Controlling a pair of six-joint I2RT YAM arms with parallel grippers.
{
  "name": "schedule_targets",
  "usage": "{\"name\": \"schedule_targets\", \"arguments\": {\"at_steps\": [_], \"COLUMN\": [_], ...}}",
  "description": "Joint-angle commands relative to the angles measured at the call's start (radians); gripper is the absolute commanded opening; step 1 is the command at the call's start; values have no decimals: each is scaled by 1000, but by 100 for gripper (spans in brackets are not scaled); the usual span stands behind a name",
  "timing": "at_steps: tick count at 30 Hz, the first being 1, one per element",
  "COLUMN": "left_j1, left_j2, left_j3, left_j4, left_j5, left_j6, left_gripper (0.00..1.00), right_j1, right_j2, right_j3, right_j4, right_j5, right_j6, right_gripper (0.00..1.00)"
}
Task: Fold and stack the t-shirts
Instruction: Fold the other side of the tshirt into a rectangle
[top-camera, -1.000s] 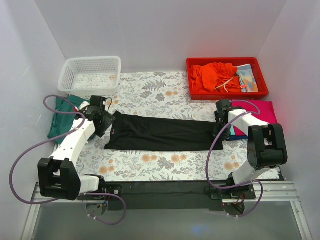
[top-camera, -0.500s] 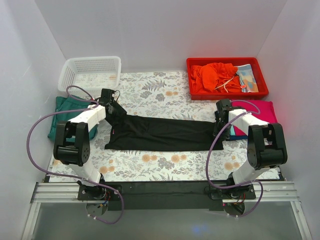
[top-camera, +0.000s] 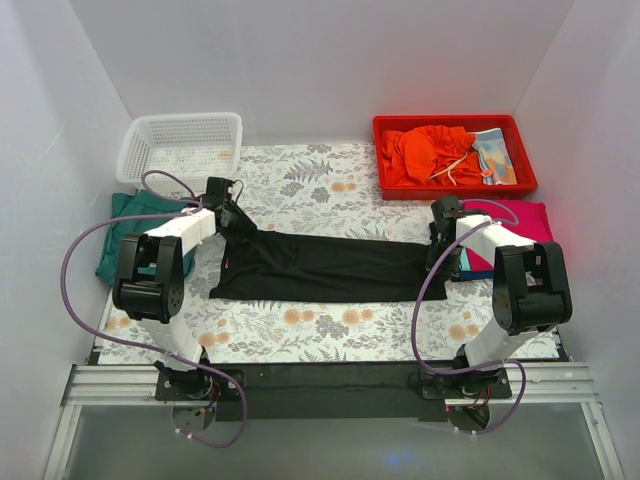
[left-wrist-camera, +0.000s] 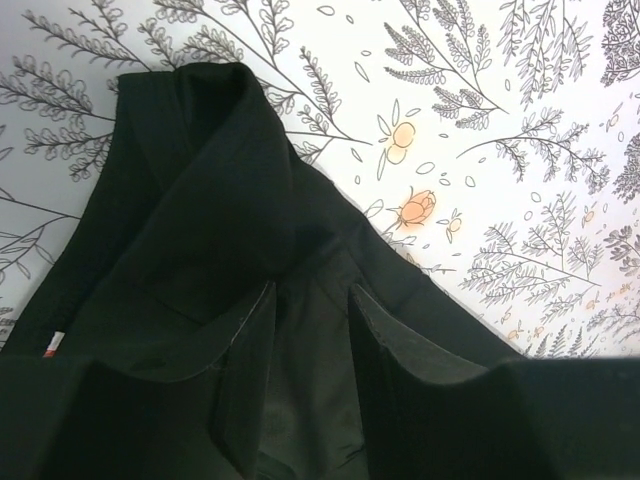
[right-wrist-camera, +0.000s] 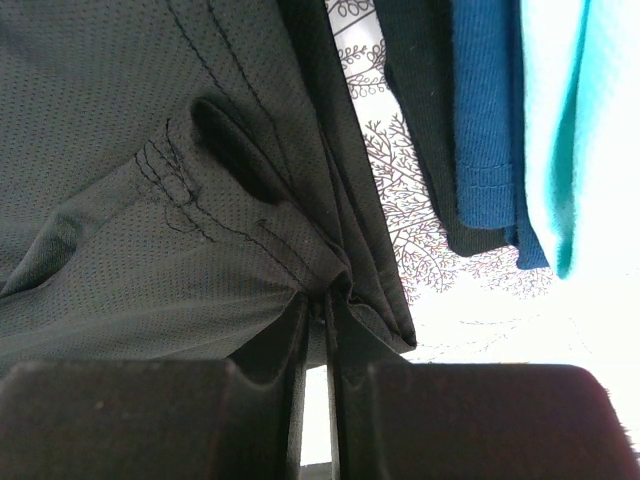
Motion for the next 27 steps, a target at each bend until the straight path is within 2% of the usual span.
{"name": "schedule_targets", "arguments": {"at_steps": [1,9,10,12,21,27], "left_j1": [-9,-13,-13,-15,-22,-22], "left_j2": [10,39,41,38,-69,-85], "left_j3": [37,65,71,86,111,109], "left_j4": [10,10,4,-3,-13,-13], "left_j5": [20,11,10,8,20,8], "left_j6": [24,35,38,40,40,55], "left_gripper": [32,13,6,0,0,0], "right_j1": [-7,-9,-9,-7,-7,-7], "right_j2": [65,78,79,78,82,81], "right_j3": [-33,-25,-27,-27,-25,-27], "right_j4": [-16,-16,-16,-16,-14,-13], "right_j5": [39,37,36,36,34,27], "right_j6": [-14,-17,-17,-19,-21,-21], "right_gripper": [13,13,13,13,12,11]}}
